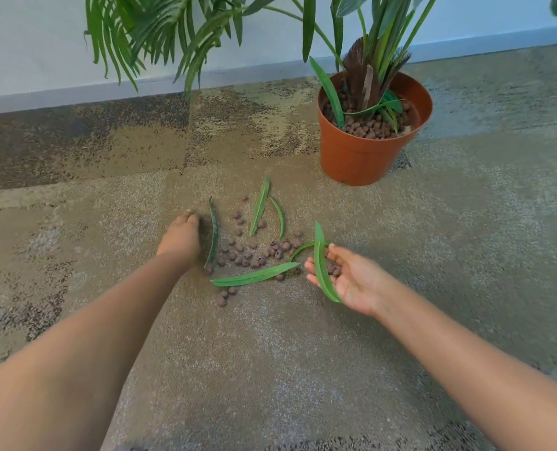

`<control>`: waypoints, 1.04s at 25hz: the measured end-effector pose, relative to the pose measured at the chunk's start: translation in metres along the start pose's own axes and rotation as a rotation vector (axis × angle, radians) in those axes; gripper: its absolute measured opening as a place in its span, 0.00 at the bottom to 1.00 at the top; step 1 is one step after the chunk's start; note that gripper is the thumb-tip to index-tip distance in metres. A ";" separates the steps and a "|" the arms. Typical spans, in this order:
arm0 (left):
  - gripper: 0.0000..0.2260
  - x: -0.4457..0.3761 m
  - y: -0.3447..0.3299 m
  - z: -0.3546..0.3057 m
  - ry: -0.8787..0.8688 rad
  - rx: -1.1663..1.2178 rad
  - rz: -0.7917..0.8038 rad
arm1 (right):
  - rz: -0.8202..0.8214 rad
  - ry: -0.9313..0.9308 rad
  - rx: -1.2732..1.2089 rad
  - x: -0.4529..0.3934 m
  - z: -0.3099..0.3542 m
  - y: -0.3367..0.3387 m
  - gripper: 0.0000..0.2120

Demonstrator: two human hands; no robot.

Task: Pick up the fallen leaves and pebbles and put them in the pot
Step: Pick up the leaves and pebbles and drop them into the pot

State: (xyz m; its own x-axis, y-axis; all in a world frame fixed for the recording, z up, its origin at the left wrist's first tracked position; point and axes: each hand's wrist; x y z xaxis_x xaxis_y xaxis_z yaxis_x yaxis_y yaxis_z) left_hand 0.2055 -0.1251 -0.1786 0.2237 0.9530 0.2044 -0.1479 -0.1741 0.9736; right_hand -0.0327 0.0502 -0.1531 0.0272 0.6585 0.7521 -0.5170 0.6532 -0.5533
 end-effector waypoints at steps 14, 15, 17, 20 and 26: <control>0.06 0.036 -0.022 0.023 -0.134 0.356 -0.094 | 0.031 0.102 -0.080 -0.002 0.008 0.006 0.12; 0.06 0.036 -0.024 0.021 -0.107 0.351 -0.098 | 0.030 0.096 -0.075 -0.001 0.007 0.006 0.12; 0.07 0.036 -0.026 0.018 -0.019 0.345 -0.104 | 0.031 0.074 -0.069 0.001 0.003 0.007 0.14; 0.06 0.039 -0.013 0.003 0.061 0.388 -0.193 | 0.044 0.050 -0.063 0.004 0.001 0.008 0.17; 0.09 0.093 0.032 -0.118 -0.366 0.607 -0.288 | 0.089 0.020 -0.065 0.003 0.000 0.009 0.22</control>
State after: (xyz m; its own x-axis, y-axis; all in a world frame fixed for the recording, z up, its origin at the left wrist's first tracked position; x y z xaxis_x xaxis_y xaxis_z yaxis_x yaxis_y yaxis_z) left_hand 0.1081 -0.0131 -0.1406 0.4941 0.8567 -0.1482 0.4960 -0.1377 0.8573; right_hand -0.0378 0.0584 -0.1558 0.0008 0.7220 0.6919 -0.4619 0.6139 -0.6401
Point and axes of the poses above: each hand's wrist, its own x-axis away from the middle knuckle, its own y-axis out of the back of the hand, z = x × y, and after that the axes turned 9 degrees about -x, right-handed
